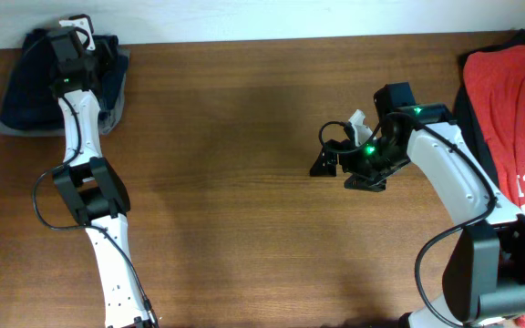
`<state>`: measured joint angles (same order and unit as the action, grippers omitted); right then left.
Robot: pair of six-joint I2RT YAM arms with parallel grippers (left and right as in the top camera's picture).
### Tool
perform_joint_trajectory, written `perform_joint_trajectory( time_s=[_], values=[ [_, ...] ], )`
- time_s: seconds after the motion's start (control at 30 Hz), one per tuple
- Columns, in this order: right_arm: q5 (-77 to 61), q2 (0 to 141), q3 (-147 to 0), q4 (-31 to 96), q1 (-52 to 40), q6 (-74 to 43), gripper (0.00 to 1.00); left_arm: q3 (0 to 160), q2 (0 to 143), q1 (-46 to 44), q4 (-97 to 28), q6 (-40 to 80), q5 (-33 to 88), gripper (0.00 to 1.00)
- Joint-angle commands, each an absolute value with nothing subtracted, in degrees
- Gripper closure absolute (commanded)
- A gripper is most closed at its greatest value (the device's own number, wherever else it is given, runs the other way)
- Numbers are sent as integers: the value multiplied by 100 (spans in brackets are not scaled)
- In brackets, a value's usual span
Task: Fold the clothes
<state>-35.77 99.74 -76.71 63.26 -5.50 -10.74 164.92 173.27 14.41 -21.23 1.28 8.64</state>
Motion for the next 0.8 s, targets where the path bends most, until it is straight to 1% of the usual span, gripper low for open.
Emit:
perform_joint_trajectory(
  time_s=[0.0, 0.13, 0.23, 0.33, 0.43, 0.53, 0.7, 0.77],
  values=[
    [-3531, 9979, -7679, 6368, -558, -1096, 1, 16752, 17266, 1463, -2309, 36, 1052, 100],
    [-3531, 9979, -7679, 6368, -558, -1096, 1, 17146, 16980, 1481, -2687, 38, 1216, 100],
    [-3529, 9979, -7679, 6368, -558, -1096, 1, 17570, 16639, 1479, -3459, 36, 1293, 100],
    [-3531, 9979, -7679, 6366, -558, -1096, 1, 17994, 16300, 1481, -4556, 34, 1278, 100],
    [-3529, 9979, -7679, 6364, -558, -1094, 1, 17989, 15970, 1518, -5221, 5, 1216, 100],
    [-3529, 9979, -7679, 6359, -558, -1094, 1, 17989, 15865, 1586, -5662, -370, 1166, 100],
    [-3553, 9979, -7679, 6368, -561, -1094, 1, 17790, 15924, 1743, -6510, -403, 471, 100],
    [-3551, 9979, -7679, 6355, -561, -1096, 1, 17675, 15979, 1804, -6709, -401, 401, 100]
  ],
)
